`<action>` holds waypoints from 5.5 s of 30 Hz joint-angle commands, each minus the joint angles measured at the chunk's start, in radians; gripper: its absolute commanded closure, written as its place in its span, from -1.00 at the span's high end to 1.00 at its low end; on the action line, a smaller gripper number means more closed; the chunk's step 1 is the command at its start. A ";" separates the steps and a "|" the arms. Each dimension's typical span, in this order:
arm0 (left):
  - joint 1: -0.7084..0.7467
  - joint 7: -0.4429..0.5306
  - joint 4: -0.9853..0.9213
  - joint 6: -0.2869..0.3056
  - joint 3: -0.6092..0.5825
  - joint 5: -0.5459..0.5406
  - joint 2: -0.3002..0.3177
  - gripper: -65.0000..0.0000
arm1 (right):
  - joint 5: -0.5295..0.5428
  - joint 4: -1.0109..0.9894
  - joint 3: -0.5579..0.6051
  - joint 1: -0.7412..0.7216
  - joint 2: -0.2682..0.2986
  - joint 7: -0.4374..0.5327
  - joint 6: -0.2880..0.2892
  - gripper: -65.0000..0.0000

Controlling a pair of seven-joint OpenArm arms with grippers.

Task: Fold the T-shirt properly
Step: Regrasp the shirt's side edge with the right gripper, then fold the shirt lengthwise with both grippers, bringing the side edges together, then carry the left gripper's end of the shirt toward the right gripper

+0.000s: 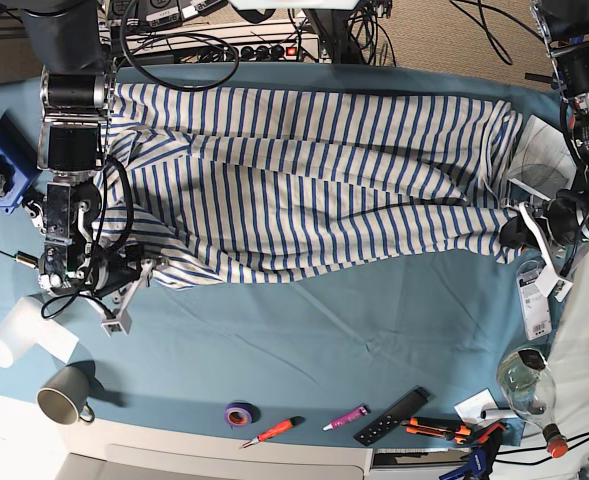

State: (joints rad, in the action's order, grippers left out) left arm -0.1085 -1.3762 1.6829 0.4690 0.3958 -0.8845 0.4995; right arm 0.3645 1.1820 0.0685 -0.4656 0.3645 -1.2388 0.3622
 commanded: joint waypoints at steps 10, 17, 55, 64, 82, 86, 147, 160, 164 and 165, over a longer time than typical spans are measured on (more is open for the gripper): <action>-0.016 0.015 0.017 0.004 0.008 -0.018 0.019 -1.00 | 0.004 0.003 -0.004 -0.034 0.013 0.035 -0.012 -1.00; -0.016 0.015 0.017 0.003 0.008 -0.018 0.019 -1.00 | 0.004 0.089 -0.005 -0.034 0.016 0.036 -0.049 -1.00; 0.166 0.007 0.174 0.004 0.158 -0.048 0.019 -1.00 | 0.204 0.676 -0.509 0.483 0.015 -0.079 0.013 -1.00; 0.251 0.003 0.174 0.030 0.204 -0.108 0.007 -1.00 | 0.204 0.692 -0.602 0.617 0.016 -0.100 0.012 -1.00; 0.350 0.146 0.041 0.026 0.204 0.115 -0.001 -1.00 | 0.026 0.695 -0.620 0.666 0.015 -0.089 -0.060 -1.00; 0.350 0.148 -0.019 0.026 0.204 0.114 -0.001 -1.00 | 0.002 0.695 -0.620 0.665 0.015 -0.088 -0.068 -1.00; 0.349 0.091 0.049 -0.027 0.202 0.228 -0.222 -1.00 | 0.001 0.695 -0.620 0.665 0.016 -0.084 -0.045 -0.55; 0.349 0.089 0.262 -0.055 0.203 0.124 -0.198 -1.00 | 0.001 0.695 -0.620 0.665 0.016 -0.077 -0.045 -0.55; 0.357 0.067 0.350 0.018 0.203 -0.001 -0.198 -1.00 | 0.001 0.695 -0.620 0.665 0.016 -0.077 -0.046 -0.55; 0.364 0.067 0.360 0.038 0.203 -0.049 -0.199 -1.00 | 0.001 0.695 -0.620 0.665 0.016 -0.077 -0.046 -0.55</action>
State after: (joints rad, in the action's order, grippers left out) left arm 0.2592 -1.3239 2.0251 0.5056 0.5949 -0.9134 0.2905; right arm 0.3664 1.8610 -0.5468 0.2081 0.3618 -1.3312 0.3168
